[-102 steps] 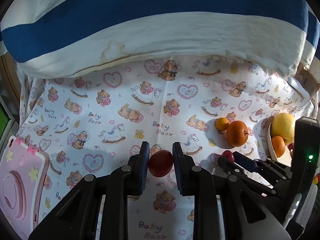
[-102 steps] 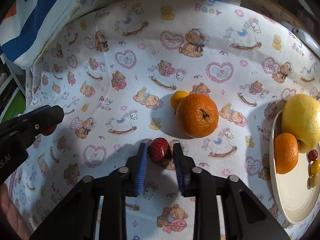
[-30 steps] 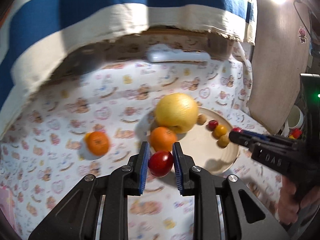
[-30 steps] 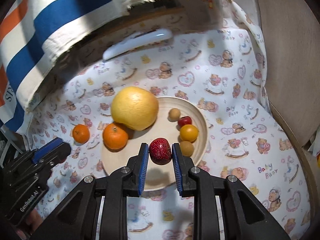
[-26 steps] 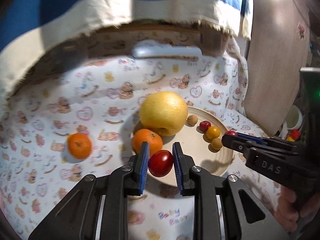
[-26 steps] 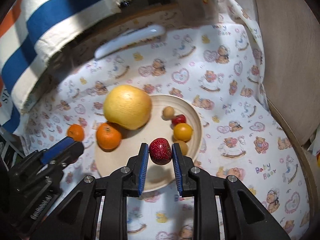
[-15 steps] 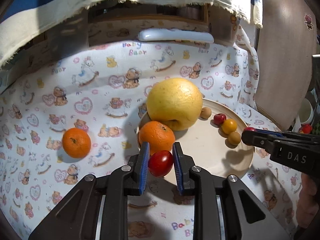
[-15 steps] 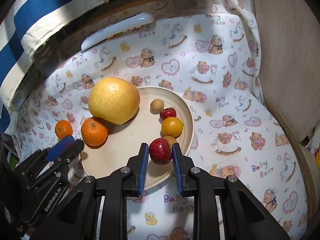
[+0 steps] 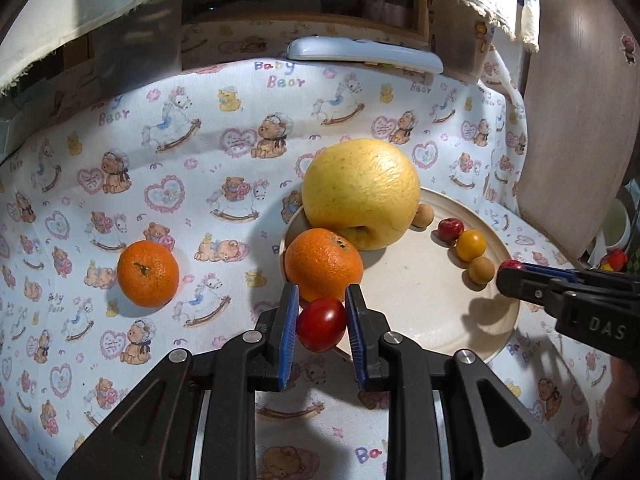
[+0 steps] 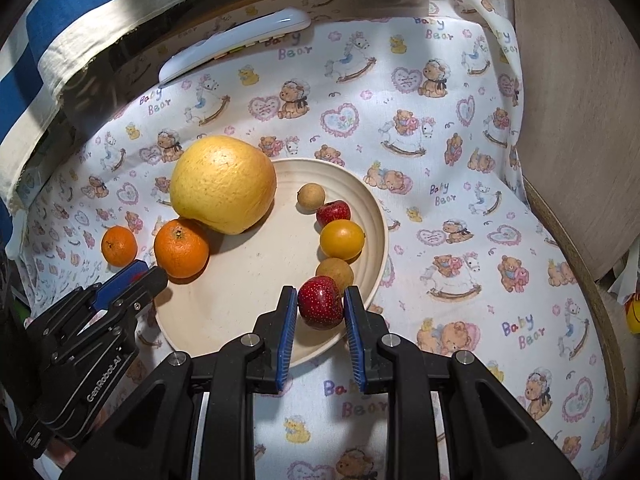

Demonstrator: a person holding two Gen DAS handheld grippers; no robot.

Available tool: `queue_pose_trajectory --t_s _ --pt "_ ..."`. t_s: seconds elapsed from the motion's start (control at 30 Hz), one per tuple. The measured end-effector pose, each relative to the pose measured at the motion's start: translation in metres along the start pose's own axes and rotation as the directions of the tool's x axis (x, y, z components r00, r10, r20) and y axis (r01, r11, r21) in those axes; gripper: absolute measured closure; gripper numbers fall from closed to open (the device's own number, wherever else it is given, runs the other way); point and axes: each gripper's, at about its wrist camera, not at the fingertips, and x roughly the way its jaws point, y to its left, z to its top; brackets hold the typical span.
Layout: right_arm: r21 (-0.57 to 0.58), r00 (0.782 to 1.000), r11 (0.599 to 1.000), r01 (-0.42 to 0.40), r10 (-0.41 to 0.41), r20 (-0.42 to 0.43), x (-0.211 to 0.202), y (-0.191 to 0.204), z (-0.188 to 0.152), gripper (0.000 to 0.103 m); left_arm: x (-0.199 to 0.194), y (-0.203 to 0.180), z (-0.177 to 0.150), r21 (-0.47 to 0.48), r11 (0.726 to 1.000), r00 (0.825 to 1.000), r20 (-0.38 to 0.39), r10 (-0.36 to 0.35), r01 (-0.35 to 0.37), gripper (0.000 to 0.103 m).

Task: Organize fruits
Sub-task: 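Lower both plums onto the plate and open both grippers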

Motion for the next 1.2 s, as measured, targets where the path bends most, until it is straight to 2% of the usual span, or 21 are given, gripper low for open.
queue_pose_trajectory --t_s 0.3,0.5,0.57,0.63,0.77,0.87,0.93,1.03,1.13,1.2 --pt "-0.022 0.999 0.999 0.042 -0.042 -0.003 -0.001 0.002 0.000 0.078 0.004 -0.003 -0.001 0.022 1.000 1.000 -0.020 0.017 -0.017 0.080" --pt "-0.026 0.999 0.998 0.049 -0.049 -0.002 -0.001 0.003 0.001 0.078 0.005 -0.003 -0.002 0.022 1.000 0.999 -0.030 0.011 -0.011 0.076" --pt "-0.030 0.998 0.997 0.067 -0.067 0.000 -0.001 0.004 0.001 0.078 0.005 -0.003 -0.001 0.020 1.000 0.999 -0.034 0.016 -0.016 0.072" --pt "-0.030 0.997 0.996 0.079 -0.079 0.001 0.000 0.002 0.001 0.078 0.005 -0.002 -0.001 0.016 1.000 0.999 -0.034 0.023 -0.022 0.058" --pt "-0.024 0.997 0.997 0.075 -0.075 -0.001 0.001 -0.001 0.001 0.078 0.003 -0.003 -0.001 0.014 0.999 0.999 -0.022 0.033 -0.033 0.054" --pt "-0.011 0.999 0.999 0.046 -0.046 0.005 -0.001 -0.002 0.000 0.078 -0.003 -0.002 -0.001 0.011 0.999 0.999 0.005 0.042 -0.042 0.041" --pt "-0.007 0.999 0.999 0.034 -0.034 0.020 -0.004 0.000 -0.001 0.077 -0.009 -0.002 -0.001 0.008 0.999 0.998 0.038 0.045 -0.046 0.026" --pt "0.005 1.000 1.000 0.005 -0.005 0.030 -0.008 0.001 0.000 0.067 -0.020 -0.003 0.000 0.002 0.998 0.993 0.103 0.057 -0.058 0.016" --pt "0.004 0.997 1.000 0.026 -0.027 0.070 -0.014 0.002 0.000 0.054 -0.030 -0.003 0.001 -0.002 0.997 0.983 0.170 0.073 -0.074 0.005" --pt "0.008 0.994 1.000 0.022 -0.023 0.105 -0.021 0.002 0.002 0.049 -0.034 -0.003 0.001 -0.005 0.997 0.977 0.196 0.079 -0.080 0.004"
